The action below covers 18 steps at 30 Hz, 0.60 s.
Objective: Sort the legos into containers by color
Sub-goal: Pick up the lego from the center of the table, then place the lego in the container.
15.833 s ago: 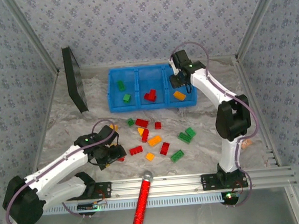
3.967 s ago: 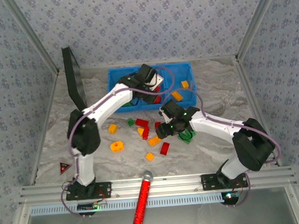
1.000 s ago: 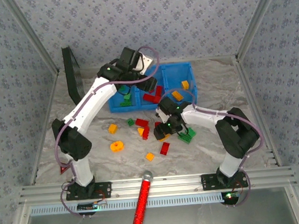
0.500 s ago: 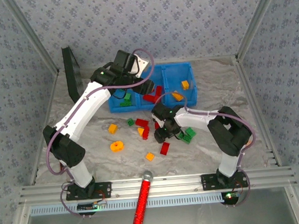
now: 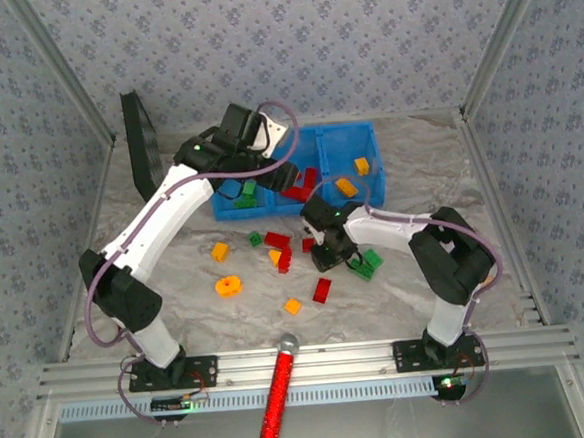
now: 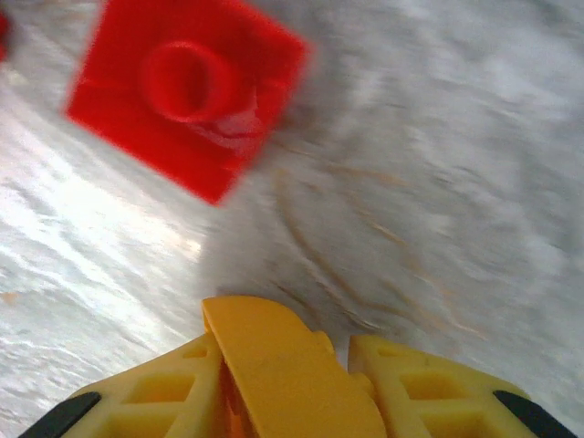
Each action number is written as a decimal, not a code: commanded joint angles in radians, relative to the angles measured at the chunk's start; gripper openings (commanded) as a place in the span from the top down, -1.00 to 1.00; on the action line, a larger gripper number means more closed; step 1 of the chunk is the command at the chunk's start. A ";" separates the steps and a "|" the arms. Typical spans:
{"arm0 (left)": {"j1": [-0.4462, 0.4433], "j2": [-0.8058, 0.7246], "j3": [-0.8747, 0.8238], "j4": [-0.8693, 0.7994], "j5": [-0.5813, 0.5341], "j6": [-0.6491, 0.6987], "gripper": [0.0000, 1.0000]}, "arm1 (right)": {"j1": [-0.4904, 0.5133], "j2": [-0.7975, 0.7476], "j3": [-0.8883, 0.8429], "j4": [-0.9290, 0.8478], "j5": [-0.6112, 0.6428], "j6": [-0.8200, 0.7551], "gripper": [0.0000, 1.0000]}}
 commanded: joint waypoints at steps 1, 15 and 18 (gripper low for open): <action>0.008 -0.096 -0.053 -0.002 -0.019 -0.013 -0.57 | -0.067 -0.109 0.080 -0.129 0.035 -0.033 0.31; -0.192 -0.322 -0.569 0.012 -0.032 -0.201 -0.56 | -0.353 -0.004 0.468 -0.138 0.166 -0.204 0.31; -0.238 -0.321 -0.638 0.059 -0.020 -0.271 -0.55 | -0.367 0.074 0.527 -0.108 0.174 -0.216 0.32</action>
